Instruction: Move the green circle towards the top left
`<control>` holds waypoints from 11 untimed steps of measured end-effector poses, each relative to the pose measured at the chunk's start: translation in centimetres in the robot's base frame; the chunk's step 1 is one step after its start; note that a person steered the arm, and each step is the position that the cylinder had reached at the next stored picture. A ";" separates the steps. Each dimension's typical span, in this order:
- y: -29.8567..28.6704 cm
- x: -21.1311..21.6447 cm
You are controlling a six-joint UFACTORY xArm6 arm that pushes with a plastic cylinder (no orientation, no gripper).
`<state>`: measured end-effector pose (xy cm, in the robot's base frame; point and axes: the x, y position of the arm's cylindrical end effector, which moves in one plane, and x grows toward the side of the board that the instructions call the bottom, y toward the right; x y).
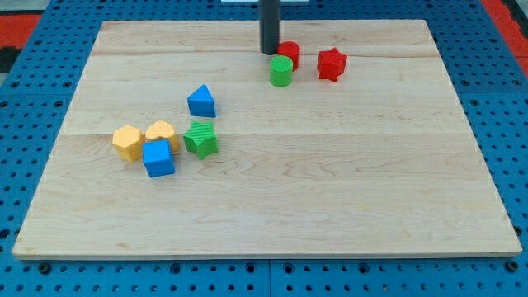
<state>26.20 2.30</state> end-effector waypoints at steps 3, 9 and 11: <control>5.3 2.9; -4.4 10.7; -9.0 4.6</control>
